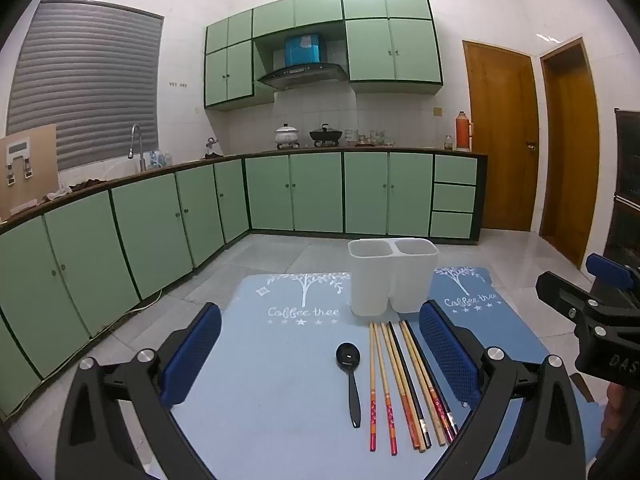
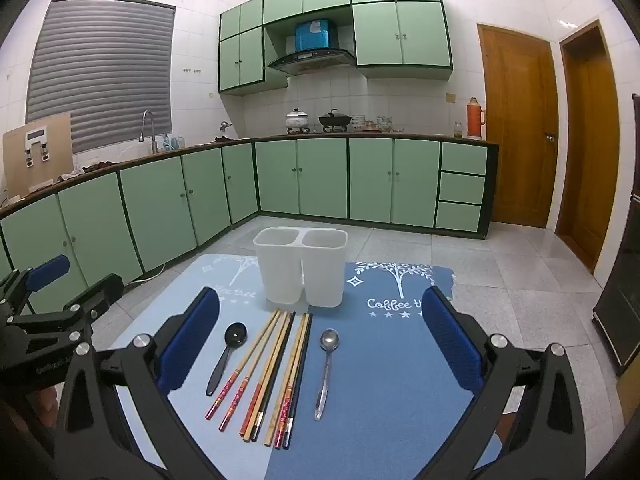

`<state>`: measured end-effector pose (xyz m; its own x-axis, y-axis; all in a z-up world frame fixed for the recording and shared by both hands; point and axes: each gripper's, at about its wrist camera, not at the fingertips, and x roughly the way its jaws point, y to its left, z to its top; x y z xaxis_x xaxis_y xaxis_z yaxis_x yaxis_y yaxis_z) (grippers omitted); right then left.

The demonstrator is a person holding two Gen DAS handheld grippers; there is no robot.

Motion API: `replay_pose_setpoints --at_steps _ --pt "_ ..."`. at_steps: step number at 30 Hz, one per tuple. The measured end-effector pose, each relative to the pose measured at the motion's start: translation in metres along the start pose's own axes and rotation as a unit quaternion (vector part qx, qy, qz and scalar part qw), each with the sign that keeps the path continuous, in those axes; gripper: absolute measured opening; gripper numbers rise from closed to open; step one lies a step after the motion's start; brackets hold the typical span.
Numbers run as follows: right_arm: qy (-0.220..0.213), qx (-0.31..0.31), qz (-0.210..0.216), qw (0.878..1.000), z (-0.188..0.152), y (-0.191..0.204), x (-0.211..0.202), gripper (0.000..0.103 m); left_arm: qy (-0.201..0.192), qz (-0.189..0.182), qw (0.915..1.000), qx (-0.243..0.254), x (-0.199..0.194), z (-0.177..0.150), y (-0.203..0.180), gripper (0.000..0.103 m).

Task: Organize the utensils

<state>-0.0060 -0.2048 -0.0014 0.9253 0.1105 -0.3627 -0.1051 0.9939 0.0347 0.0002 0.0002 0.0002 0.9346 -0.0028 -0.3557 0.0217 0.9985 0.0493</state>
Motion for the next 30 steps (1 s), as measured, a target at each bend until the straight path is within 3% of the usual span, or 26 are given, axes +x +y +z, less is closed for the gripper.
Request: replay_pose_setpoints --at_steps 30 --pt "0.0 -0.002 -0.001 1.0 -0.0005 -0.0003 0.0007 0.098 -0.007 0.005 1.0 -0.003 -0.0013 0.0018 0.0 0.097"
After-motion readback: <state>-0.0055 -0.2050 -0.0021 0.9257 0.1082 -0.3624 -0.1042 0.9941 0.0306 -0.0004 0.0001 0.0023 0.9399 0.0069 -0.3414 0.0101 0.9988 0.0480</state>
